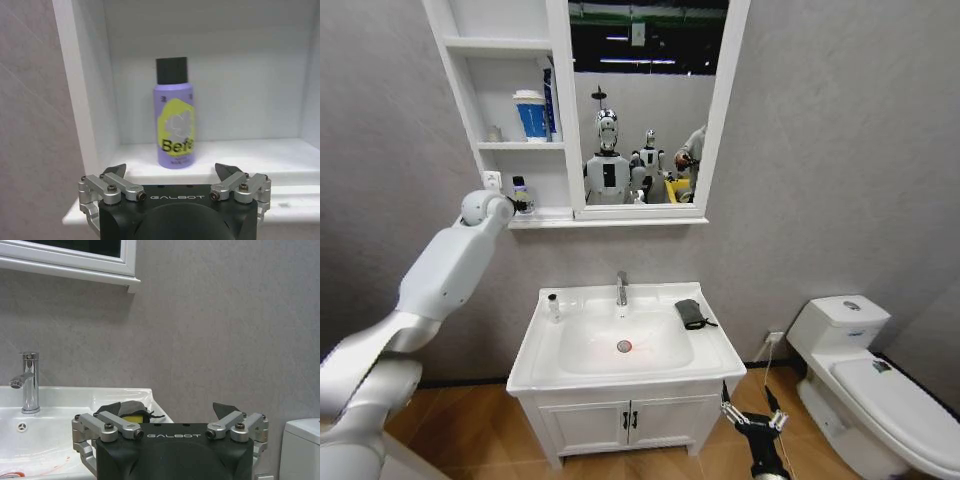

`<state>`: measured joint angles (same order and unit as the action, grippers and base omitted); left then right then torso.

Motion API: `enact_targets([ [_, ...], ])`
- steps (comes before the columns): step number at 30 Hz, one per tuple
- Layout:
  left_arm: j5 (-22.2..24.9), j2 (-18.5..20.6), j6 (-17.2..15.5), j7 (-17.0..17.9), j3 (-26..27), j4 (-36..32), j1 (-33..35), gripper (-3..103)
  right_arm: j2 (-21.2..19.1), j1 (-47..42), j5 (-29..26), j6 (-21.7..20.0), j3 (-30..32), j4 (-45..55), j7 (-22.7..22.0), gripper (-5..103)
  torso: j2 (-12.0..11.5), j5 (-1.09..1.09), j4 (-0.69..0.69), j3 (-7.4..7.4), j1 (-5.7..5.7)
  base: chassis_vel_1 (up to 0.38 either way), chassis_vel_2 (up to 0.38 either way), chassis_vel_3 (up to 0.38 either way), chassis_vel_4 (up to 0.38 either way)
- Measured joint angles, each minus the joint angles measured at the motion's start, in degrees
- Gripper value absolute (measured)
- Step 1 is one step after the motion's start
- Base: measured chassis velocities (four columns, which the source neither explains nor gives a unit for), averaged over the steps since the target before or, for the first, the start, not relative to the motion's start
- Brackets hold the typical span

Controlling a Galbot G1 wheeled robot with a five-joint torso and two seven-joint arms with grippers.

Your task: Move facial cleanser and shampoo from washbasin to cabinet, then wipe washbasin with towel.

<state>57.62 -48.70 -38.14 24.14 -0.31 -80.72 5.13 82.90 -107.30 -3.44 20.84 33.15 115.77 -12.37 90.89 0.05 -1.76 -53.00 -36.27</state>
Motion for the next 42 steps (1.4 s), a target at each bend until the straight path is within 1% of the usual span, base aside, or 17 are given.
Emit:
enact_targets([
  [1, 0.0, 0.0, 0.0, 0.0, 0.0, 0.0, 0.0, 98, 0.0, 0.0, 0.0, 0.0, 0.0, 0.0, 0.0, 100, 0.0, 0.00, 0.00, 0.00, 0.00, 0.000, 0.000, 0.000, 0.000],
  [4, -2.3, 5.2, 9.9, -7.8, 4.8, -8.4, 12.5, 100, 0.1, -0.2, 0.2, 0.0, 0.0, 0.0, 0.0, 100, 0.0, 0.01, 0.03, 0.00, 0.01, 0.000, 0.000, 0.000, 0.000],
  [5, -2.3, 5.2, 9.9, -7.8, 4.8, -8.4, 12.5, 100, 0.1, -0.2, 0.2, 0.0, 0.0, 0.0, 0.0, 100, 0.0, 0.01, 0.03, 0.00, 0.01, 0.000, 0.000, 0.000, 0.000],
  [6, -4.5, 6.7, 14.9, -11.2, 6.6, -10.9, 18.3, 100, 0.2, -0.3, 0.4, -0.1, -0.1, 0.0, 0.0, 100, 0.0, 0.03, 0.03, 0.00, 0.01, 0.000, 0.000, 0.000, 0.000],
  [7, -5.7, 7.4, 17.6, -12.8, 7.6, -12.2, 21.9, 100, 0.3, -0.3, 0.5, -0.1, -0.3, 0.0, 0.0, 100, 0.0, 0.01, 0.04, 0.00, 0.01, 0.000, 0.000, 0.000, 0.000],
  [8, -5.7, 7.4, 17.6, -12.8, 7.6, -12.2, 21.9, 100, 0.3, -0.3, 0.5, -0.1, -0.3, 0.0, 0.0, 100, 0.0, 0.01, 0.04, 0.00, 0.01, 0.000, 0.000, 0.000, 0.000],
  [9, -6.5, 7.7, 20.2, -13.9, 8.6, -13.5, 25.6, 100, 0.3, -0.4, 0.7, -0.1, -0.4, -0.1, 0.0, 100, 0.0, 0.00, 0.03, 0.00, 0.01, 0.000, 0.000, 0.000, 0.000],
  [11, -7.3, 7.5, 22.6, -14.1, 9.9, -14.7, 29.4, 100, 0.5, -0.4, 1.0, -0.1, -0.6, -0.2, 0.0, 100, 0.0, -0.01, 0.02, 0.01, 0.01, 0.000, 0.000, 0.000, 0.000],
  [15, -9.2, 6.3, 24.4, -14.2, 10.6, -15.4, 33.6, 100, 0.9, -0.5, 1.2, -0.1, -0.8, -0.1, 0.0, 100, 0.0, -0.03, 0.01, 0.00, 0.01, 0.000, 0.000, 0.000, 0.000],
  [18, -15.2, 3.9, 26.1, -16.1, 9.8, -13.5, 39.2, 99, 1.3, -1.1, 1.2, 0.2, -0.4, 0.2, 0.0, 100, 0.0, -0.02, 0.02, 0.00, 0.00, 0.000, 0.000, 0.000, 0.000],
  [23, -19.1, 0.9, 27.7, -17.8, 8.6, -10.2, 42.1, 99, 1.3, -1.7, 1.0, 1.0, 0.2, 0.1, -0.4, 100, 0.0, -0.01, 0.01, 0.00, 0.00, 0.000, 0.000, 0.000, 0.000],
  [24, -20.8, -0.9, 28.4, -18.2, 7.9, -8.2, 42.5, 99, 1.2, -2.0, 0.8, 1.4, 0.3, -0.2, -0.6, 100, 0.0, -0.02, 0.02, 0.00, 0.00, 0.000, 0.000, 0.000, 0.000],
  [29, -23.1, -4.4, 28.9, -18.5, 6.6, -4.5, 41.6, 99, 1.2, -2.2, 0.8, 1.6, 0.3, -0.3, -0.7, 100, 0.0, -0.02, 0.01, 0.00, 0.00, 0.000, 0.000, 0.000, 0.000],
  [31, -24.1, -7.4, 29.0, -18.6, 6.2, -0.4, 39.8, 98, 1.3, -2.2, 0.8, 1.6, 0.2, -0.1, -0.8, 100, 0.0, -0.03, 0.00, 0.00, 0.00, 0.000, 0.000, 0.000, 0.000],
  [33, -24.1, -8.4, 29.0, -18.5, 6.3, 1.1, 39.2, 96, 1.3, -2.2, 0.8, 1.6, 0.3, 0.0, -0.8, 100, 0.0, -0.02, 0.00, 0.00, 0.00, 0.000, 0.000, 0.000, 0.000],
  [34, -24.3, -9.6, 29.1, -18.5, 6.4, 3.2, 38.5, 98, 1.2, -2.2, 0.8, 1.5, 0.4, 0.2, -0.8, 100, 0.0, -0.02, 0.00, -0.01, -0.01, 0.000, 0.000, 0.000, 0.000],
  [42, -25.8, -12.3, 29.7, -19.4, 6.6, 9.1, 36.9, 99, 0.8, -2.5, 0.5, 1.5, 1.0, 0.1, -1.0, 100, 0.0, -0.01, 0.01, -0.01, -0.01, 0.000, 0.000, 0.000, 0.000],
])
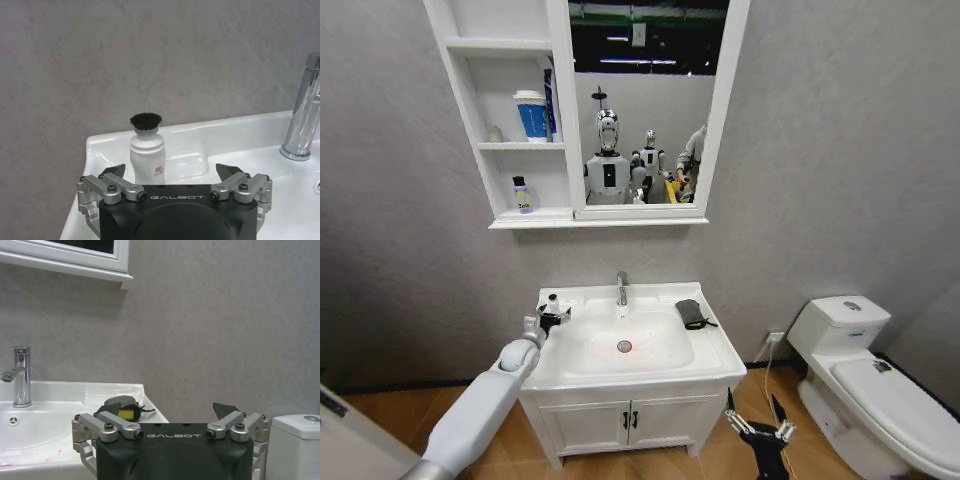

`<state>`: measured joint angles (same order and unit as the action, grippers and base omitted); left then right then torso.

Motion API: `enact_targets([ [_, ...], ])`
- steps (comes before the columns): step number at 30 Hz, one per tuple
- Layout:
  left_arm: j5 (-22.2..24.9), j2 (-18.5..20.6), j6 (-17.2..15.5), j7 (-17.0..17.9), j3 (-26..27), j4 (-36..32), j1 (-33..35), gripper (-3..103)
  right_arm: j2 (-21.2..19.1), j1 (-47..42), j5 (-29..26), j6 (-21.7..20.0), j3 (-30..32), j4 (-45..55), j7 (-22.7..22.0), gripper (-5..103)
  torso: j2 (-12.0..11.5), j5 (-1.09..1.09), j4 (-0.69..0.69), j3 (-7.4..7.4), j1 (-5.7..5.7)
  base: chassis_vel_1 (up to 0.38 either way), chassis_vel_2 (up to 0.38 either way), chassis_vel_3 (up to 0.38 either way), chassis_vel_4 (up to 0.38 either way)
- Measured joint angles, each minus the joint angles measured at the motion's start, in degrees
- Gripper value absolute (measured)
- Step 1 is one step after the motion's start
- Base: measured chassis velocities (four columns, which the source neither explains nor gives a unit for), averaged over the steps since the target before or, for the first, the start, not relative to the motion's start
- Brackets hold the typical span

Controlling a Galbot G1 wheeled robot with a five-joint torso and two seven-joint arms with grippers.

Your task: Move facial cleanser and shampoo from washbasin to cabinet, then wipe washbasin with towel.

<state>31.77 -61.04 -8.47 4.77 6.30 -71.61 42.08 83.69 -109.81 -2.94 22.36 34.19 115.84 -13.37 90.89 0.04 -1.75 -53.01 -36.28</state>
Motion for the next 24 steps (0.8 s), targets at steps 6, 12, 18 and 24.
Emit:
enact_targets([
  [6, -1.0, -1.3, 0.4, -0.6, 0.1, 3.9, -2.2, 99, 0.0, 0.1, 0.0, -0.1, 0.0, 0.0, -0.2, 100, 0.0, -0.01, 0.01, 0.00, -0.01, 0.000, 0.000, 0.000, 0.000],
  [12, -2.4, -3.7, 1.1, -0.5, 0.4, 9.6, -5.5, 89, -0.1, 0.2, -0.1, -0.2, 0.1, 0.0, -0.2, 100, 0.0, -0.01, 0.00, 0.00, 0.00, 0.000, 0.000, 0.000, 0.000],
  [18, -3.1, -4.9, 1.9, -1.2, 0.7, 12.1, -6.6, 67, -0.2, 0.2, -0.6, -0.2, 0.4, 0.4, -0.2, 100, 0.0, 0.00, 0.00, 0.00, 0.00, 0.000, 0.000, 0.000, 0.000],
  [24, -2.8, -4.3, 1.8, -1.4, 0.8, 10.4, -5.1, 40, 0.0, 0.3, -0.7, -0.1, 0.4, 0.3, -0.4, 100, 0.0, 0.00, 0.00, 0.00, 0.00, 0.000, 0.000, 0.000, 0.000],
])
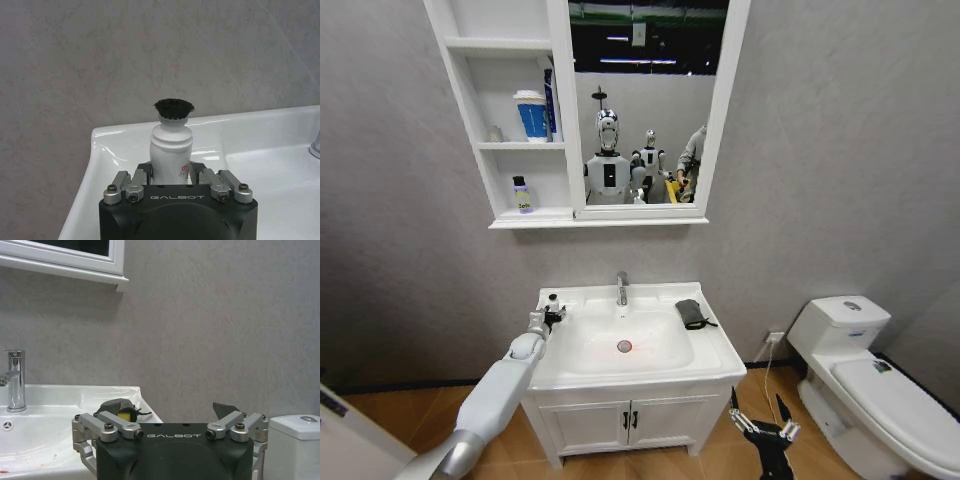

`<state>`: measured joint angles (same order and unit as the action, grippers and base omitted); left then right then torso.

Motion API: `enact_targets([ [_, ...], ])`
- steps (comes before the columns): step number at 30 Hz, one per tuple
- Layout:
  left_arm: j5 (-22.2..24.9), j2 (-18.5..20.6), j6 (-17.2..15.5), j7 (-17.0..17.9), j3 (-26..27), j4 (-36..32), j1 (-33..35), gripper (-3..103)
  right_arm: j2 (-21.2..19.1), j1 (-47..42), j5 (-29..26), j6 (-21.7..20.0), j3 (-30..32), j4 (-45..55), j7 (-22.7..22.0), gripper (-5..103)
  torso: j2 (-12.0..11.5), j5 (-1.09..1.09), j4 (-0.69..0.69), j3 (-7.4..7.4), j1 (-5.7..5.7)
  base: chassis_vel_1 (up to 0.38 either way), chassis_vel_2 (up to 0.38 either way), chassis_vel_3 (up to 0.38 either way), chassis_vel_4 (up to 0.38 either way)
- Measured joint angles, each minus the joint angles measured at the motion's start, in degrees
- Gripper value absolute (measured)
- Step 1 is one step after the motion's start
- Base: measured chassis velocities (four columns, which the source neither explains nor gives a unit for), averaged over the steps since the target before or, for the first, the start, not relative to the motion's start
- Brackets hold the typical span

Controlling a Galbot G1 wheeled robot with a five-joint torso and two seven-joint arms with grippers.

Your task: Move facial cleanser and shampoo from washbasin to cabinet, then wipe washbasin with towel.

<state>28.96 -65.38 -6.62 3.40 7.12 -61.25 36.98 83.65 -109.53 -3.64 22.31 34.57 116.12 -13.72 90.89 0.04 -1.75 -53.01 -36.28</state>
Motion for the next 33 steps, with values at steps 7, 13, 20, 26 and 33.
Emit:
enact_targets([
  [7, 0.0, 1.6, -0.7, 0.4, 0.3, -2.4, 0.9, 32, 0.0, 0.0, 0.1, 0.0, -0.1, -0.1, -0.2, 100, 0.0, 0.01, 0.00, 0.00, 0.00, 0.000, 0.000, 0.000, 0.000],
  [13, 1.3, 9.7, -3.6, 3.2, 0.4, -18.6, 2.7, 32, 0.0, 0.4, 0.2, 0.1, -0.4, -0.8, -0.3, 100, 0.0, 0.00, 0.00, 0.00, 0.01, 0.000, 0.000, 0.000, 0.000],
  [20, 16.6, 22.4, -13.4, 12.2, 1.4, -38.6, -0.6, 32, -0.2, 1.4, 0.0, -1.2, -0.4, -0.7, -1.2, 100, 0.0, -0.03, 0.02, 0.01, 0.01, 0.000, 0.000, 0.000, 0.000],
  [26, 29.4, 27.9, -23.0, 16.9, 1.1, -47.8, -6.6, 32, -0.5, 1.5, -0.1, -1.2, -0.5, -0.6, -1.3, 100, 0.0, 0.00, 0.01, 0.01, 0.02, 0.000, 0.000, 0.000, 0.000],
  [33, 44.2, 30.0, -33.7, 21.2, -3.7, -46.9, -23.2, 32, -0.5, 1.2, -0.2, -0.4, -0.7, -0.4, -1.1, 100, 0.0, -0.01, 0.01, 0.01, 0.02, 0.000, 0.000, 0.000, 0.000],
])
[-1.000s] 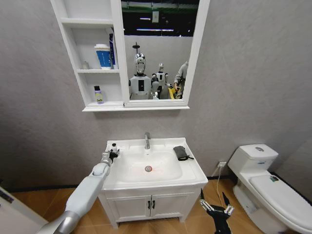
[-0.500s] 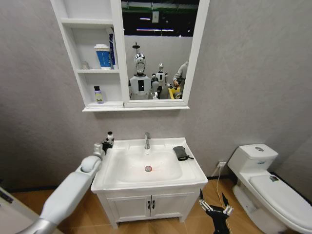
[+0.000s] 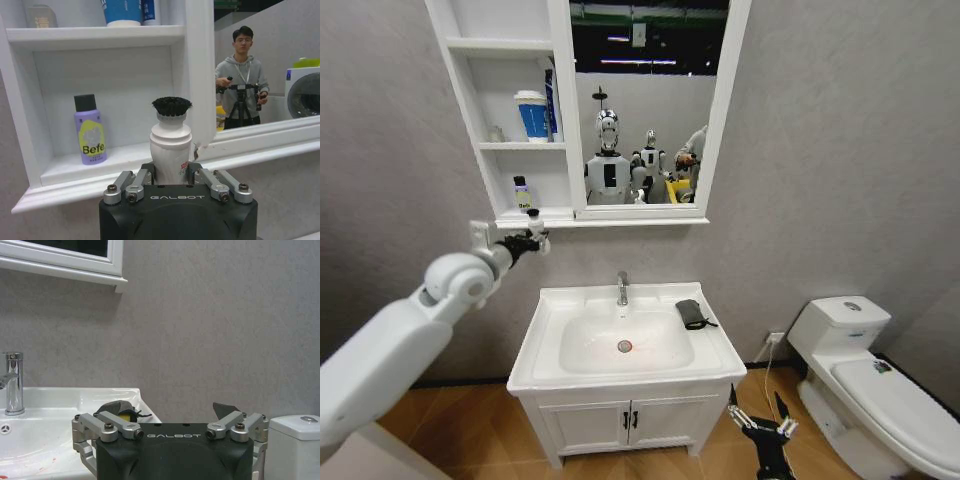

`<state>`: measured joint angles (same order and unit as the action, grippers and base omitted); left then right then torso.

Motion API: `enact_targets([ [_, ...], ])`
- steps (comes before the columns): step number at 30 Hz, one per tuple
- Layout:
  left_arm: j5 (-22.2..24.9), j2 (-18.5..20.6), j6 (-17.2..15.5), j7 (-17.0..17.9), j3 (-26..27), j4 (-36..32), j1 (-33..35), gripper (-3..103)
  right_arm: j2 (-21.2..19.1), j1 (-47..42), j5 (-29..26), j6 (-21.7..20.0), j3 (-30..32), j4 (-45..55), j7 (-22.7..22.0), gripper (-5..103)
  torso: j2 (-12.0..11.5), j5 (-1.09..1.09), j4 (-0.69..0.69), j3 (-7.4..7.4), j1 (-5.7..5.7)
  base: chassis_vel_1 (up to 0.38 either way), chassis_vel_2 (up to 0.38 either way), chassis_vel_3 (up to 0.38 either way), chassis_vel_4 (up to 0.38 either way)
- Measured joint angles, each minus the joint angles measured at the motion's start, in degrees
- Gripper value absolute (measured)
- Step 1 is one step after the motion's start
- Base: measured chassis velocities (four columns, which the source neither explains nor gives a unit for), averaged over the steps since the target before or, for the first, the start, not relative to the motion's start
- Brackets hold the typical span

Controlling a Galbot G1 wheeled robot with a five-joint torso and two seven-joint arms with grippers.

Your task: Move facial cleanser and shampoo from washbasin to cabinet, then wipe washbasin with towel.

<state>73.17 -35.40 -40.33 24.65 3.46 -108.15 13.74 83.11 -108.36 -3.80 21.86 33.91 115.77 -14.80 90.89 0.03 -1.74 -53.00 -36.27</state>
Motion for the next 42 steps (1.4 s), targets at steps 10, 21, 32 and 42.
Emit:
enact_targets([
  [10, 2.8, -6.5, -2.4, 0.6, -12.5, 16.2, -20.7, 31, -0.9, -1.5, -1.5, 2.6, 1.4, -0.3, 0.3, 100, 0.0, 0.00, -0.01, -0.01, -0.02, 0.000, 0.000, 0.000, 0.000],
  [21, -1.4, -14.8, -2.1, -0.6, -19.5, 28.2, -27.3, 31, -0.6, -3.0, -2.0, 5.9, 1.6, -1.8, 0.2, 100, 0.0, 0.01, -0.01, -0.01, -0.02, 0.000, 0.000, 0.000, 0.000],
  [32, -8.2, -21.0, -1.9, -3.2, -20.0, 39.4, -29.2, 31, -0.3, -2.7, -2.7, 5.9, 1.7, -1.1, 0.1, 100, 0.0, 0.01, -0.01, -0.01, -0.02, 0.000, 0.000, 0.000, 0.000],
  [42, -11.0, -23.4, 0.5, -4.6, -18.1, 43.5, -28.4, 34, -0.6, -3.2, -3.0, 7.0, 2.7, -2.8, 0.5, 100, 0.0, 0.01, -0.02, -0.01, -0.02, 0.000, 0.000, 0.000, 0.000],
])
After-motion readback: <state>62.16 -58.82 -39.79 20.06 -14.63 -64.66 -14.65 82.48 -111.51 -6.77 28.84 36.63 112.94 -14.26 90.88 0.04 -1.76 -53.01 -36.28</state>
